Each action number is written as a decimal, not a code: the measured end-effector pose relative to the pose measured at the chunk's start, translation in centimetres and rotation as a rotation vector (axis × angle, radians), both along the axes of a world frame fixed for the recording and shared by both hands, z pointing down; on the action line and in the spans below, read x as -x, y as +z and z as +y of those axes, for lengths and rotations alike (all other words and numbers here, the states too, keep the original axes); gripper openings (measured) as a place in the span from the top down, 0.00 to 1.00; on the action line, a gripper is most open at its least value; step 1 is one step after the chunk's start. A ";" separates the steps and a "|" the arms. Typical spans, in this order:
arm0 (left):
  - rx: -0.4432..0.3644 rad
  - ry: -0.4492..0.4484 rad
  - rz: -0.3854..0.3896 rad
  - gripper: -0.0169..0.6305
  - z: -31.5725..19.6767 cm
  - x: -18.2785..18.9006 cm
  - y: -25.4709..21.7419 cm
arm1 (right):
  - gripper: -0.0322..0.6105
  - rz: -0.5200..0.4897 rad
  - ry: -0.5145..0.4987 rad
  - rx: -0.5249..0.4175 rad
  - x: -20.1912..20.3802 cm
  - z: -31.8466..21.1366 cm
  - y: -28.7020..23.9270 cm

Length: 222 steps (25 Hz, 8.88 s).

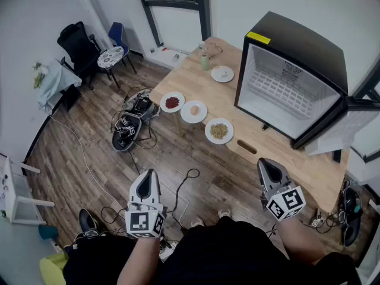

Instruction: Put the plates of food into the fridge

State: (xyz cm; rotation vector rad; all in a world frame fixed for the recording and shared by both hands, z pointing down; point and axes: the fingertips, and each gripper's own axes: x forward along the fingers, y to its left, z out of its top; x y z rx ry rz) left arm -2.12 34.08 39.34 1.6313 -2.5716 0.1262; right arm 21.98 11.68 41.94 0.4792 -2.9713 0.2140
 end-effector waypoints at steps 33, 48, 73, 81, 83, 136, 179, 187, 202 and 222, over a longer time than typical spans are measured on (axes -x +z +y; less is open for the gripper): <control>-0.068 0.253 -0.038 0.97 -17.5 12.4 -1.1 | 0.92 0.011 0.240 0.022 9.9 -10.4 3.0; -0.054 0.709 0.021 0.97 -30.3 17.8 1.5 | 0.92 0.058 0.521 0.139 14.4 -8.8 8.2; 0.020 0.994 -0.031 0.97 -35.2 11.1 4.9 | 0.75 -0.180 0.803 0.742 14.8 -5.9 25.3; 0.072 0.963 0.013 0.97 -34.7 12.6 6.5 | 0.63 -0.248 0.773 0.911 16.7 -6.4 29.6; 0.072 0.951 0.008 0.97 -34.7 12.9 6.3 | 0.63 -0.253 0.768 0.939 17.2 -6.6 30.3; -0.155 0.929 0.035 0.97 -43.0 8.0 -6.2 | 0.90 -0.768 0.821 0.660 5.3 -20.3 5.6; -0.157 0.681 -0.006 0.97 -49.1 16.8 -7.7 | 0.69 0.154 1.062 0.440 5.8 -35.8 7.9; -0.111 0.702 -0.037 0.97 -48.5 15.6 -6.2 | 0.68 0.167 0.977 0.197 7.5 -35.1 3.8; -0.112 0.575 -0.081 0.97 -46.9 17.2 -5.6 | 0.68 -0.025 0.725 -0.026 10.8 -33.1 -0.2; -0.128 0.778 -0.068 0.97 -40.8 26.9 -3.1 | 0.68 -0.122 0.693 0.225 23.2 -19.4 5.6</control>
